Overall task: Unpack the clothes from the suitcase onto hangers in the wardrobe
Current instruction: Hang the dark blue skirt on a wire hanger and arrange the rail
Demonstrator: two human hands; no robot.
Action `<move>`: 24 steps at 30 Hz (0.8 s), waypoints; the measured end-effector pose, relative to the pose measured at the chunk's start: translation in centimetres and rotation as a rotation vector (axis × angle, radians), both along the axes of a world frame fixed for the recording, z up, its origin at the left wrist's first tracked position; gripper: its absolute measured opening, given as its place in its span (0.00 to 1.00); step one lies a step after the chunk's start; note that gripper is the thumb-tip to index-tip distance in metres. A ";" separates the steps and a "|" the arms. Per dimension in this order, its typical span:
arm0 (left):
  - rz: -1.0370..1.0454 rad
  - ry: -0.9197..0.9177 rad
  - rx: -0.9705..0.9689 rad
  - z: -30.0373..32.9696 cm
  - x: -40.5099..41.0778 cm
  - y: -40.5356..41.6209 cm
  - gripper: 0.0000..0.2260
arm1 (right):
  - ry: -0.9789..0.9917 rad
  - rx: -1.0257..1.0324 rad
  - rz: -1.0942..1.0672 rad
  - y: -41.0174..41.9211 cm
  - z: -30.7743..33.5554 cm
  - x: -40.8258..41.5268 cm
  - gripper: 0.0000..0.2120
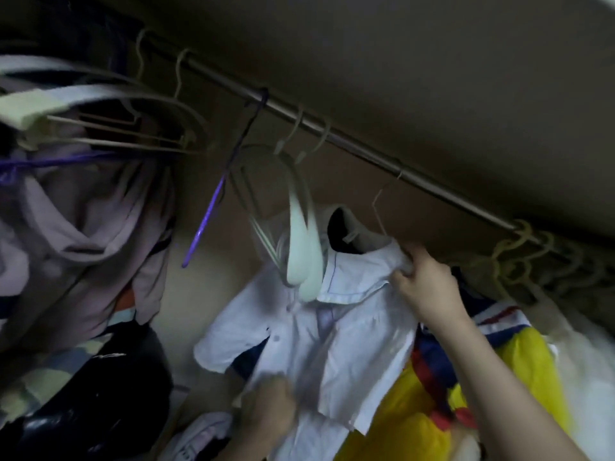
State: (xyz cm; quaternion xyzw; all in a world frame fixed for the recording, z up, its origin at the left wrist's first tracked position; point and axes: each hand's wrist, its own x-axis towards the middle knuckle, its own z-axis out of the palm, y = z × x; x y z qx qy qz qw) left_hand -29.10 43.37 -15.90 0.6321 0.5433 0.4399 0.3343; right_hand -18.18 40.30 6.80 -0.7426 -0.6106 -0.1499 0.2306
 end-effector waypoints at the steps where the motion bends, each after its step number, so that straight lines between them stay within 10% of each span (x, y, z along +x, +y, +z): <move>1: -0.041 -0.044 -0.017 1.1 -0.3 0.4 0.11 | -0.025 0.029 -0.029 -0.7 0.0 0.3 0.22; 15: -0.403 -0.188 0.334 9.6 5.8 -2.5 0.07 | -0.103 0.093 -0.373 -7.8 0.7 6.1 0.19; 24: -0.676 -0.254 0.275 13.4 10.6 -7.2 0.25 | -0.039 0.123 -0.271 -8.8 -1.4 7.5 0.12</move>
